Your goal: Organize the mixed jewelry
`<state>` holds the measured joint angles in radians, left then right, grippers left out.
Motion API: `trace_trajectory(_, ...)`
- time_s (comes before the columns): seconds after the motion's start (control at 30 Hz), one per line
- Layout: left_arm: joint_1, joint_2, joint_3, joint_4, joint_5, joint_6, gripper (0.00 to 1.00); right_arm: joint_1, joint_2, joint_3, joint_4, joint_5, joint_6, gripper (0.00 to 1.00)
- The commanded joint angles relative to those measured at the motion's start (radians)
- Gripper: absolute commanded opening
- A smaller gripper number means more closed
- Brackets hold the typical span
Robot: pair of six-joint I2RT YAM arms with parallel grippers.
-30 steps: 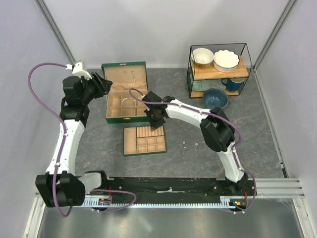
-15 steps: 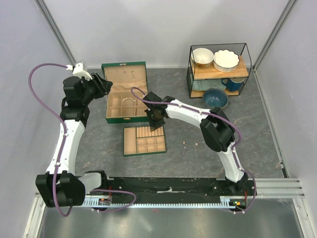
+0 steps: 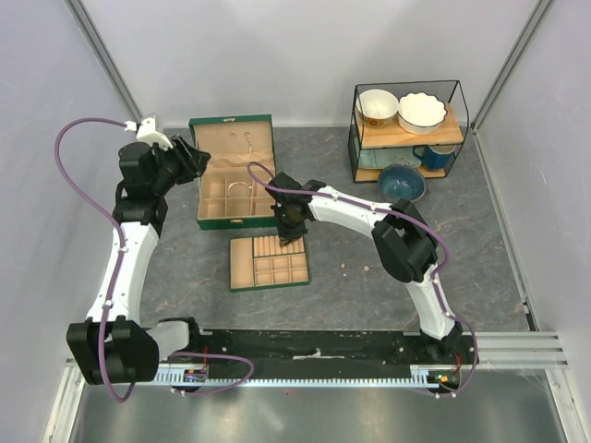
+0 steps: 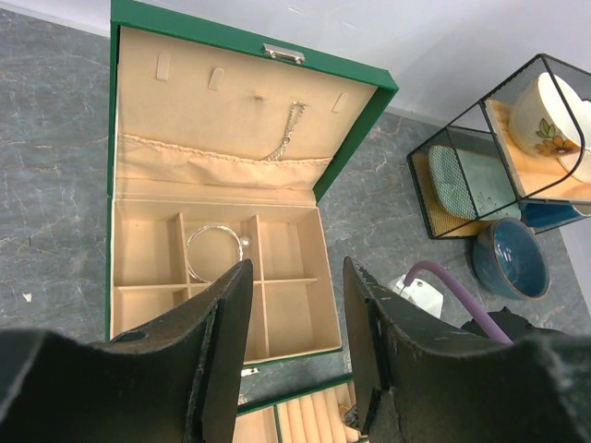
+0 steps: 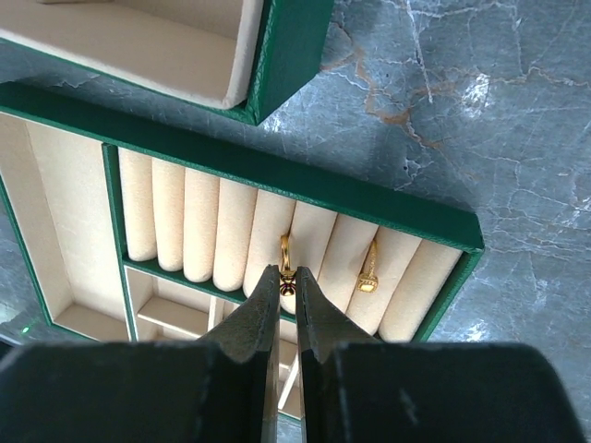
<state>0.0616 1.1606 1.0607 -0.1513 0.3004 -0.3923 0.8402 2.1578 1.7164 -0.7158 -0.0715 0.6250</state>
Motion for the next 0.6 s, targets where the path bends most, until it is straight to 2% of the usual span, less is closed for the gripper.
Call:
trace_trajectory(0.0, 0.006, 0.001, 0.001, 0.042, 0.020, -0.020, 0.51, 0.002, 0.019, 0.052, 0.016, -0.008, 0.027, 0.00)
trace_trajectory(0.57, 0.004, 0.010, 0.002, 0.045, 0.032, -0.020, 0.51, -0.007, 0.077, 0.132, 0.022, 0.030, -0.021, 0.00)
